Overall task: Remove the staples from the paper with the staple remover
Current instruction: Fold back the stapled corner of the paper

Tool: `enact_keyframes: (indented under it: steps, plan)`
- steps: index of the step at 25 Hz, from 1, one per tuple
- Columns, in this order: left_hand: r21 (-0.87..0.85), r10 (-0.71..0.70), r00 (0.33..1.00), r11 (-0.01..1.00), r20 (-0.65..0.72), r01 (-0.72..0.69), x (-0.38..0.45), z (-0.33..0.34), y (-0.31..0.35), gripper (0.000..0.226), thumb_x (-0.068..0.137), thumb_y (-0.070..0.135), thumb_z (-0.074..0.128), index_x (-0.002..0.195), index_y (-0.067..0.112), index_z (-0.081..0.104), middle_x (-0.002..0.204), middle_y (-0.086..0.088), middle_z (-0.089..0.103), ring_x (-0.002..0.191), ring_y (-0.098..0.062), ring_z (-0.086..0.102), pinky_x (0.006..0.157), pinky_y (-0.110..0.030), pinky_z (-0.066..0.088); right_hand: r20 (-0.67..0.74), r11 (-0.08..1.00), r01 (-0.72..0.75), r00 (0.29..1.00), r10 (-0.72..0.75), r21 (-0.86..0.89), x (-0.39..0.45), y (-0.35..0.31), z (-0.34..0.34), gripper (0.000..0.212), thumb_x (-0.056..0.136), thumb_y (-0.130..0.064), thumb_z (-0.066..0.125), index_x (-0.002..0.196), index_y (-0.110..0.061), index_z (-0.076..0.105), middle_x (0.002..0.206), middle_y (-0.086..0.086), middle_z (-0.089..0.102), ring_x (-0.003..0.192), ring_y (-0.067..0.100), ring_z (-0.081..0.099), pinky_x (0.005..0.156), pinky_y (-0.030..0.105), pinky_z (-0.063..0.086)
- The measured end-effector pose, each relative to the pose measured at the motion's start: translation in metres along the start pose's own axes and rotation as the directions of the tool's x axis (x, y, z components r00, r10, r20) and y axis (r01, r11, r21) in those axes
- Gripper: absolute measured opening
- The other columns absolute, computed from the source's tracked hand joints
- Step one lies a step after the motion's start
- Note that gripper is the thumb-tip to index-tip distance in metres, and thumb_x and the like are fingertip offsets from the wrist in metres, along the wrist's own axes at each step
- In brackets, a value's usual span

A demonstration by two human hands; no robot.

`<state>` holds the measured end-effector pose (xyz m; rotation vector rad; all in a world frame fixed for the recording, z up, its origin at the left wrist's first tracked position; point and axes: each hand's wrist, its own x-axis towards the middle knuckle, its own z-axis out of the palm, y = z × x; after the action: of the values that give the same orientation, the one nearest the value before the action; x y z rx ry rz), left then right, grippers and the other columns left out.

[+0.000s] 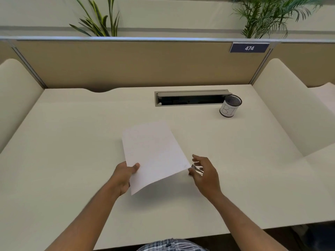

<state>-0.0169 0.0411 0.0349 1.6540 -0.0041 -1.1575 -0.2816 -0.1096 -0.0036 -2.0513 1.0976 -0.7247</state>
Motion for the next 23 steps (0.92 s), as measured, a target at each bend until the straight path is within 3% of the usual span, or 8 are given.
enact_keyframes:
  steps: [2,5,11,15,17,19,21,23]
  plan:
    - [-0.002,-0.056,0.998,0.998,0.004,0.056,0.005,-0.006,0.0,0.026,0.097,0.005,0.062,0.123,0.002,0.064,0.12,-0.015,0.071,0.112,-0.037,0.065,0.099,-0.05,0.051,0.006,0.981,0.106,0.994,-0.109,0.163,0.0,-0.025,-0.013,0.047,0.084,-0.001,0.077,0.125,-0.021,0.066,0.113,-0.01,0.069,0.103,0.01,0.069,0.084,0.023,0.057]
    - [0.001,-0.095,0.995,0.995,0.0,0.095,0.011,-0.01,0.0,0.031,0.095,0.003,0.065,0.125,-0.004,0.061,0.122,-0.02,0.069,0.112,-0.04,0.065,0.1,-0.052,0.051,-0.01,0.946,0.287,0.957,-0.289,0.149,0.0,-0.04,-0.019,0.03,0.086,-0.004,0.076,0.112,-0.019,0.072,0.107,-0.011,0.069,0.091,0.01,0.07,0.074,0.031,0.06]
    - [0.04,-0.154,0.988,0.987,0.031,0.153,0.008,-0.008,0.009,0.031,0.094,0.001,0.065,0.123,-0.01,0.06,0.119,-0.023,0.069,0.105,-0.04,0.066,0.089,-0.048,0.054,-0.011,0.911,0.413,0.911,-0.413,0.02,0.014,-0.04,-0.02,0.021,0.094,-0.017,0.063,0.108,-0.023,0.078,0.097,-0.009,0.065,0.083,0.013,0.064,0.059,0.034,0.058]
    - [0.109,-0.156,0.986,0.983,0.057,0.149,-0.007,-0.005,0.021,0.035,0.092,0.007,0.07,0.119,-0.013,0.06,0.115,-0.024,0.069,0.089,-0.034,0.067,0.07,-0.036,0.056,-0.051,0.916,0.402,0.914,-0.402,-0.02,0.021,-0.049,-0.02,0.015,0.091,-0.014,0.069,0.096,-0.023,0.08,0.092,-0.007,0.065,0.085,0.014,0.062,0.065,0.027,0.05]
    - [0.288,-0.086,0.996,0.954,-0.004,0.083,-0.017,-0.003,0.033,0.05,0.094,0.022,0.071,0.126,-0.011,0.052,0.12,-0.024,0.061,0.092,-0.034,0.063,0.065,-0.031,0.057,-0.058,0.932,0.361,0.93,-0.362,-0.017,0.023,-0.057,-0.019,0.014,0.09,-0.013,0.073,0.095,-0.024,0.079,0.095,-0.008,0.065,0.091,0.013,0.061,0.073,0.024,0.048]
    - [0.607,0.116,0.992,0.792,-0.053,-0.06,-0.023,-0.001,0.05,0.073,0.093,0.042,0.068,0.147,0.003,0.039,0.147,-0.017,0.048,0.125,-0.036,0.054,0.095,-0.039,0.053,-0.043,0.945,0.328,0.944,-0.327,0.006,0.026,-0.066,-0.015,0.011,0.09,-0.014,0.073,0.094,-0.024,0.078,0.097,-0.012,0.068,0.095,0.01,0.062,0.078,0.025,0.05]
    - [0.668,0.383,0.92,0.662,0.087,-0.339,-0.034,0.011,0.066,0.061,0.093,0.043,0.067,0.143,0.013,0.05,0.144,-0.005,0.056,0.13,-0.021,0.055,0.111,-0.039,0.044,-0.018,0.951,0.309,0.951,-0.308,0.027,0.029,-0.073,-0.011,0.009,0.091,-0.016,0.072,0.093,-0.023,0.078,0.095,-0.014,0.073,0.092,0.005,0.066,0.077,0.029,0.053]
    - [0.584,0.471,0.831,0.599,0.295,-0.547,-0.05,0.029,0.07,0.039,0.092,0.036,0.07,0.127,0.018,0.066,0.122,0.006,0.071,0.111,-0.004,0.066,0.104,-0.033,0.05,-0.012,0.958,0.282,0.959,-0.282,0.055,0.031,-0.078,-0.005,0.009,0.091,-0.015,0.073,0.092,-0.021,0.078,0.092,-0.016,0.075,0.088,0.001,0.069,0.076,0.031,0.055]
